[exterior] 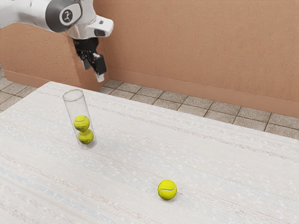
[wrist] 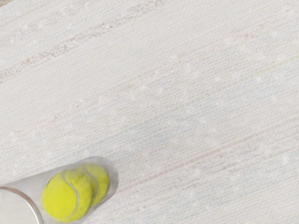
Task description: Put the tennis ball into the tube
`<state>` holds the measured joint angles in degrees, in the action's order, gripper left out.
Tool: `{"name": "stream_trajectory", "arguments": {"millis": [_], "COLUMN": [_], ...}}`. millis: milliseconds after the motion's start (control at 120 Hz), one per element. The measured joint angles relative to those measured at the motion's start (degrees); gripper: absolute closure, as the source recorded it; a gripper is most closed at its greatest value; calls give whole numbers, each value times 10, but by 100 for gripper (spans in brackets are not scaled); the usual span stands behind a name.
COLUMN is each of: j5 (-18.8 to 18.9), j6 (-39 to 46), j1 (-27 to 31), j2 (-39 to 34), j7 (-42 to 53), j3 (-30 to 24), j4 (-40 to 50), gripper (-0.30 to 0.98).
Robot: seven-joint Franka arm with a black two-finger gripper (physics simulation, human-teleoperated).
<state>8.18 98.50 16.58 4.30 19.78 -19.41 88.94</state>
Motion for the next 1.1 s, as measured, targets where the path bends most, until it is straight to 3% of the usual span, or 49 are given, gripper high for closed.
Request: {"name": "stream_trajectory", "arguments": {"millis": [267,483,600,817,1100], "j5": [-6,-92,-118,-140,-146], "j6": [3,9,47,126,203], "j1": [-21,-58,-90,-152,-182], "j2": [65,103,116,139,156], "j7": [35,52,59,69,77], "j3": [-21,-29,-29,-31,-49], "j4": [13,39,78,150,214], "gripper": [0,0,0,0,0]}}
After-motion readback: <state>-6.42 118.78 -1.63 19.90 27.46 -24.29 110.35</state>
